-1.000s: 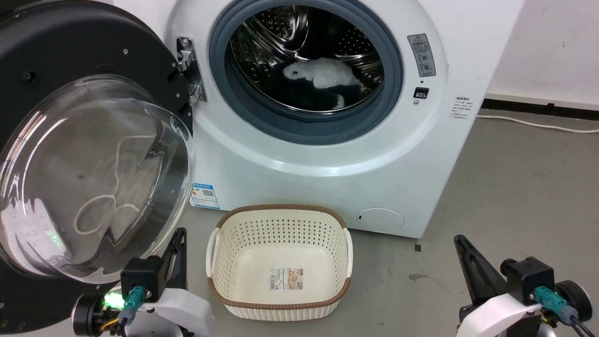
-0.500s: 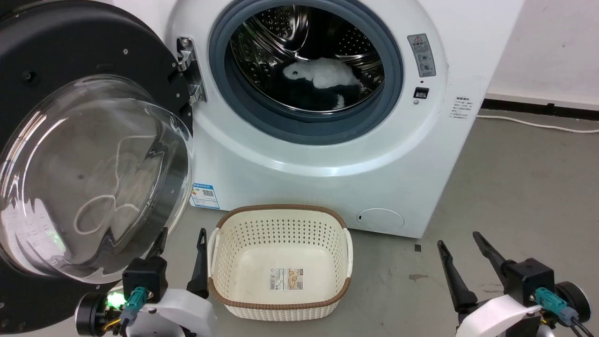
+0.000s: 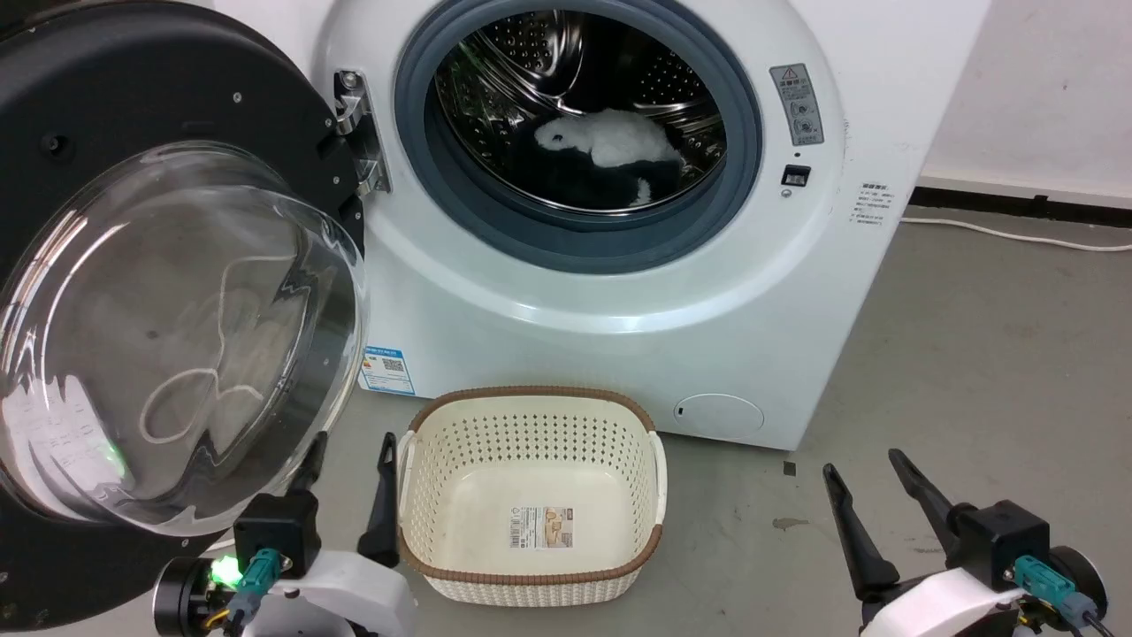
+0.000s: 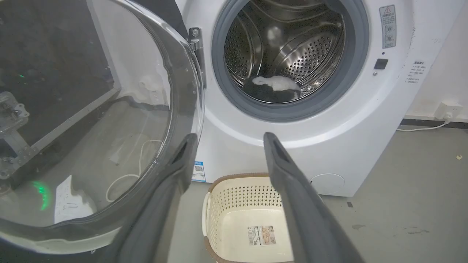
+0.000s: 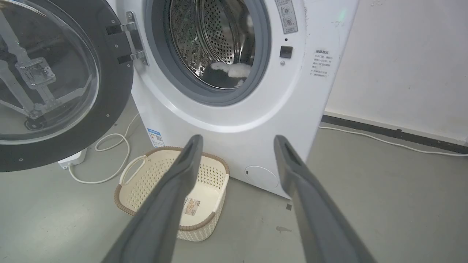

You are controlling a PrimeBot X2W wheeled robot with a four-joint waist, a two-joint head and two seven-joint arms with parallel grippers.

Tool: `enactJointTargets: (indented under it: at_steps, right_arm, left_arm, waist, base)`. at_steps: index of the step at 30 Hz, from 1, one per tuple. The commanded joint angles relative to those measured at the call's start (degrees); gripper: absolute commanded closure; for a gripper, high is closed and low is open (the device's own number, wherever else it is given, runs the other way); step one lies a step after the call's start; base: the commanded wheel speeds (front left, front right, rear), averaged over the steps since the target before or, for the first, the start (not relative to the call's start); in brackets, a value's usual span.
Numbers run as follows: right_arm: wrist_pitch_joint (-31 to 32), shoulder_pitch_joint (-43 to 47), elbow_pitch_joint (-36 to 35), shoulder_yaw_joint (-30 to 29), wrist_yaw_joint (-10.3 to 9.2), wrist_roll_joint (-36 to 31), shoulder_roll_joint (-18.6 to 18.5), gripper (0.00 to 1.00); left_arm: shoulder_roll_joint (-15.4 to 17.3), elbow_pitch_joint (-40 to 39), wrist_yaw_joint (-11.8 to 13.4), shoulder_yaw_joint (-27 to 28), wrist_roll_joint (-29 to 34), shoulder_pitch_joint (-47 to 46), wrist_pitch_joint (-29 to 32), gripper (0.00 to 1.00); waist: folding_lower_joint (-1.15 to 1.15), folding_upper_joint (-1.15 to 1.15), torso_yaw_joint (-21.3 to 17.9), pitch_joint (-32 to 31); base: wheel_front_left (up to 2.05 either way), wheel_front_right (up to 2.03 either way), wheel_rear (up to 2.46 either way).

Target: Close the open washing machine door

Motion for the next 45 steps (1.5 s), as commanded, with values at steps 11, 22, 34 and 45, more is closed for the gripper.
enactJointTargets:
  at_steps: [11,22,34,45]
  right_arm:
    - [-1.79,1.17,1.29,0.31,0.02,2.22,0.01,0.00]
    - [-3.10,1.82,2.61,0.15,0.02,3.92,0.02,0.00]
    - [-4.54,2.60,4.19,-0.41,0.03,5.82,0.02,0.00]
    - [-4.51,1.01,3.18,-2.92,0.03,4.06,0.03,0.00]
  left_arm:
    - [0.01,-1.78,0.17,-0.06,-2.76,0.77,-1.77,1.00]
    - [0.00,-12.22,2.73,8.35,-9.18,-2.16,-3.09,1.00]
    - [0.00,-12.72,0.90,26.65,-11.89,-6.75,-4.53,1.00]
    - [5.22,0.99,-1.28,33.41,-9.89,-12.49,-5.58,1.00]
  waist:
    - [0.00,0.00,0.44,-0.07]
    - [0.00,0.00,3.19,-0.28]
    - [0.00,0.00,8.94,-0.39]
    - [0.00,0.00,12.80,4.36]
  base:
    - [0.00,0.00,0.00]
    - [0.00,0.00,0.00]
    - [0.00,0.00,0.00]
    - [0.00,0.00,0.00]
